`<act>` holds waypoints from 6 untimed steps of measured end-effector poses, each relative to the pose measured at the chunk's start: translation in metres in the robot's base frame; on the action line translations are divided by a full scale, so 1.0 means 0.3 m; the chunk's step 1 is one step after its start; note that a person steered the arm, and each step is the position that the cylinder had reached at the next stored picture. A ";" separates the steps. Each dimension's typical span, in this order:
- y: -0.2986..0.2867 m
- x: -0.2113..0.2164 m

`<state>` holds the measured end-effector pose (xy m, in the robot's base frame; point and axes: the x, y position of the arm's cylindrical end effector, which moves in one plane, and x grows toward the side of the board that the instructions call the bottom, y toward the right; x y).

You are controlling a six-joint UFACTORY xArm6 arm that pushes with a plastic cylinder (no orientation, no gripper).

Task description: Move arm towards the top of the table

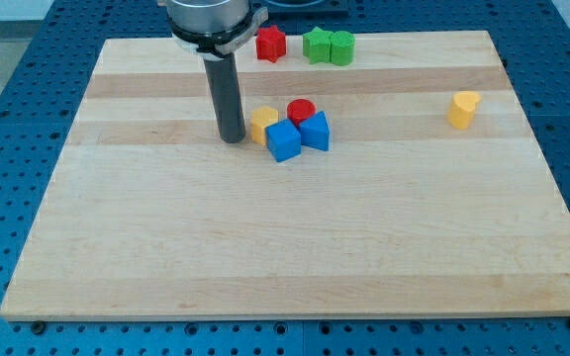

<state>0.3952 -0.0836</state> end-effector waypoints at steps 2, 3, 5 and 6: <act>0.053 -0.001; 0.058 -0.001; -0.015 -0.092; -0.073 -0.112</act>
<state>0.3615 -0.1056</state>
